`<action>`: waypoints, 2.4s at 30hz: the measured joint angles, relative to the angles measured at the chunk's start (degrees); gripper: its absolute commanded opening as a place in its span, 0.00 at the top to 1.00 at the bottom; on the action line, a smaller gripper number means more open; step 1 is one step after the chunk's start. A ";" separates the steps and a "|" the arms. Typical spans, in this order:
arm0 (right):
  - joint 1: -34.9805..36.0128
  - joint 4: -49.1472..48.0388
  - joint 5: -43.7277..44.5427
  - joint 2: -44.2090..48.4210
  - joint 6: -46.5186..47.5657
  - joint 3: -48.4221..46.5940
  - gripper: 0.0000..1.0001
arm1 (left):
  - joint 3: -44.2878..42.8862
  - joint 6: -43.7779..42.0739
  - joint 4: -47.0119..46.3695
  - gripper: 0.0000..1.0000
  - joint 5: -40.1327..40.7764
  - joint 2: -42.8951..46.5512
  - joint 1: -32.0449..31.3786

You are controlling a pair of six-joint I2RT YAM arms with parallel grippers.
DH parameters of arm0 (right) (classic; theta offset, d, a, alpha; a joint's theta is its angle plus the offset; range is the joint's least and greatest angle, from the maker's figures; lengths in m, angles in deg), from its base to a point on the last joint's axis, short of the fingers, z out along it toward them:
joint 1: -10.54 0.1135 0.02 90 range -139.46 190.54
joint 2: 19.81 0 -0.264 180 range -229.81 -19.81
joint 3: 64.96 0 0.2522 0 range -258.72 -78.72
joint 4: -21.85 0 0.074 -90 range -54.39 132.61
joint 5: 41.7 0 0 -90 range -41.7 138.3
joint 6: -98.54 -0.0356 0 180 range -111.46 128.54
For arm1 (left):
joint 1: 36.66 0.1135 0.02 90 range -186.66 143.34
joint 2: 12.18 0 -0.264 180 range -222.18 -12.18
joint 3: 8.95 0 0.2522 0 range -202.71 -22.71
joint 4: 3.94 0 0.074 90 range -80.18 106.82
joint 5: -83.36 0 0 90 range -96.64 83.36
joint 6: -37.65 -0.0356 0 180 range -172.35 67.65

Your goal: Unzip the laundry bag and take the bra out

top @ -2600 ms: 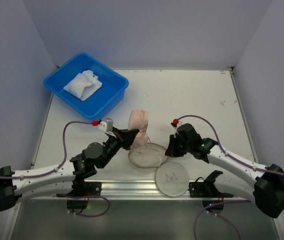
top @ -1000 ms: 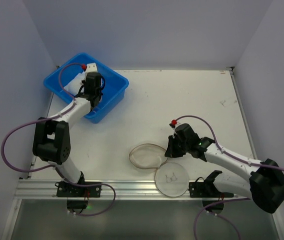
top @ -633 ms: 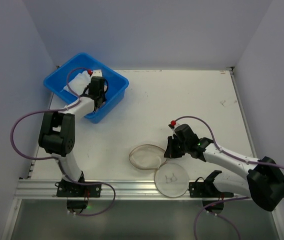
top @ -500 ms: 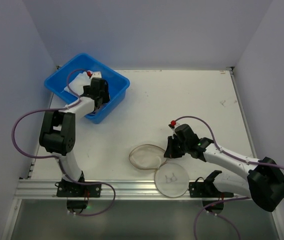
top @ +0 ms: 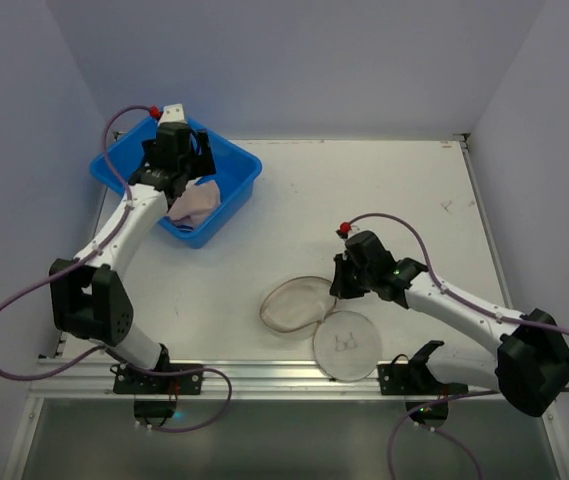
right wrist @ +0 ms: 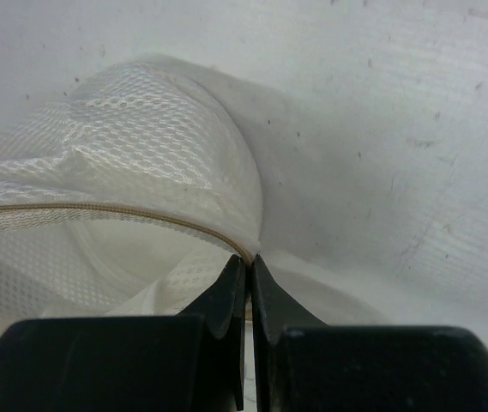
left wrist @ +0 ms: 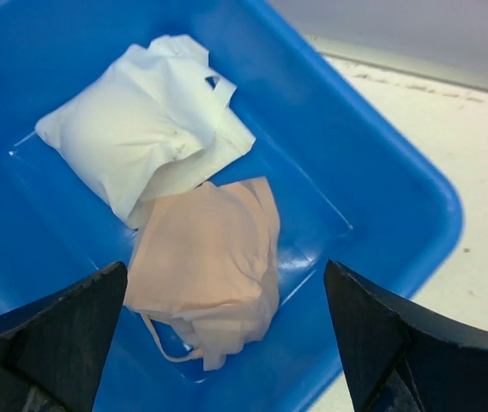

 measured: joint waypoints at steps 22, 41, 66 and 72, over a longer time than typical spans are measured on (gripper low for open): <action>-3.74 7.10 16.92 -20.11 11.63 -30.05 0.17 | 20.87 -2.51 11.98 0.00 -27.78 31.69 -0.07; -13.84 6.38 9.77 1.86 -0.70 -5.73 0.07 | 19.47 7.26 -0.33 0.00 -29.09 17.88 -21.09; -16.13 -0.26 4.92 9.42 -9.01 4.92 0.10 | 2.19 8.96 -8.20 0.74 -15.72 -21.92 -32.65; -16.44 0.13 6.73 10.23 -9.11 5.03 0.10 | 14.16 15.21 -12.44 0.80 -11.74 -16.28 -32.65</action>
